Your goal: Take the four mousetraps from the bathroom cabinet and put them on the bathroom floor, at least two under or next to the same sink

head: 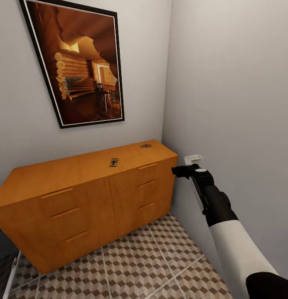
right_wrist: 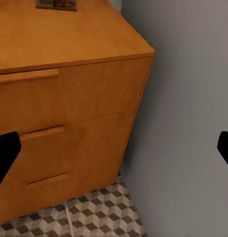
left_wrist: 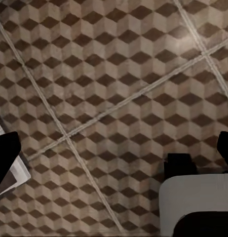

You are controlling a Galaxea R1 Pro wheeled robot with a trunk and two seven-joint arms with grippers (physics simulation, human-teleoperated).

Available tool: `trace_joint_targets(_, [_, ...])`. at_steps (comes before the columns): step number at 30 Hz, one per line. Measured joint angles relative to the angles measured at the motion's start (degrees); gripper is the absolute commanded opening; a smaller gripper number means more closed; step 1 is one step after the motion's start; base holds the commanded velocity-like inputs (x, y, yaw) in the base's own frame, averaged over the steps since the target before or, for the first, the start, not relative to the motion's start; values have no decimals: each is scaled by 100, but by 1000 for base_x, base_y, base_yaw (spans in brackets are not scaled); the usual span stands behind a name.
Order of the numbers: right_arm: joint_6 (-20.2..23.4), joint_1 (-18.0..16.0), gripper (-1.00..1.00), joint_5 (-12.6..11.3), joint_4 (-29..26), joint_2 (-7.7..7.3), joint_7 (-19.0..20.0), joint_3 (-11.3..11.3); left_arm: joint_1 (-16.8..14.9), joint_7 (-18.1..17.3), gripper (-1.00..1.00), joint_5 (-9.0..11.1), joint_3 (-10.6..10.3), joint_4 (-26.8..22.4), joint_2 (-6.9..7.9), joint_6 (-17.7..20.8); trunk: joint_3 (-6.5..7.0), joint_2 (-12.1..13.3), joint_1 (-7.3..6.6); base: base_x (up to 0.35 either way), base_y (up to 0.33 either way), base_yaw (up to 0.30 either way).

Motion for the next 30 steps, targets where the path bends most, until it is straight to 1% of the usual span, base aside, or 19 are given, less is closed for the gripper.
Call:
trace_joint_targets(2, [-14, -242, 100, -1, 389, 81, 11, 7, 131, -3, 100, 0, 0, 1, 32, 14, 0, 0, 0, 0, 0, 0])
trace_joint_targets(3, [-23, -314, 100, 0, 492, 98, 18, 8, 174, -4, 100, 0, 0, 1, 50, 15, 0, 0, 0, 0, 0, 0])
trace_joint_targets(7, [-38, -418, 100, -4, 629, 119, 51, 15, 263, -5, 100, 0, -1, 1, 89, 20, 0, 0, 0, 0, 0, 0])
trace_joint_targets(12, [-50, -448, 100, -14, 667, 124, 187, 20, 301, -12, 100, 0, -1, -3, 101, 24, 0, 0, 0, 0, 0, 0])
trace_joint_targets(15, [-102, -453, 100, -18, 675, 119, 416, 31, 307, -16, 100, 0, -1, -2, 103, 26, 0, 0, 0, 0, 0, 0])
trace_joint_targets(16, [-135, -455, 100, -19, 676, 119, 557, 38, 309, -19, 100, 0, -1, -2, 104, 26, 0, 0, 0, 0, 0, 0])
trace_joint_targets(18, [-154, -454, 100, -18, 677, 118, 654, 47, 310, -21, 100, 0, -1, -2, 104, 28, 0, 0, 0, 0, 0, 0])
trace_joint_targets(26, [-173, -453, 100, -14, 678, 118, 752, 60, 317, -23, 100, -1, -1, -2, 105, 35, 0, 0, -1, 32, 0, 0])
trace_joint_targets(30, [-174, -452, 100, -14, 678, 118, 756, 61, 319, -22, 100, -1, -1, -2, 105, 35, 0, 0, -2, 130, 18, 0])
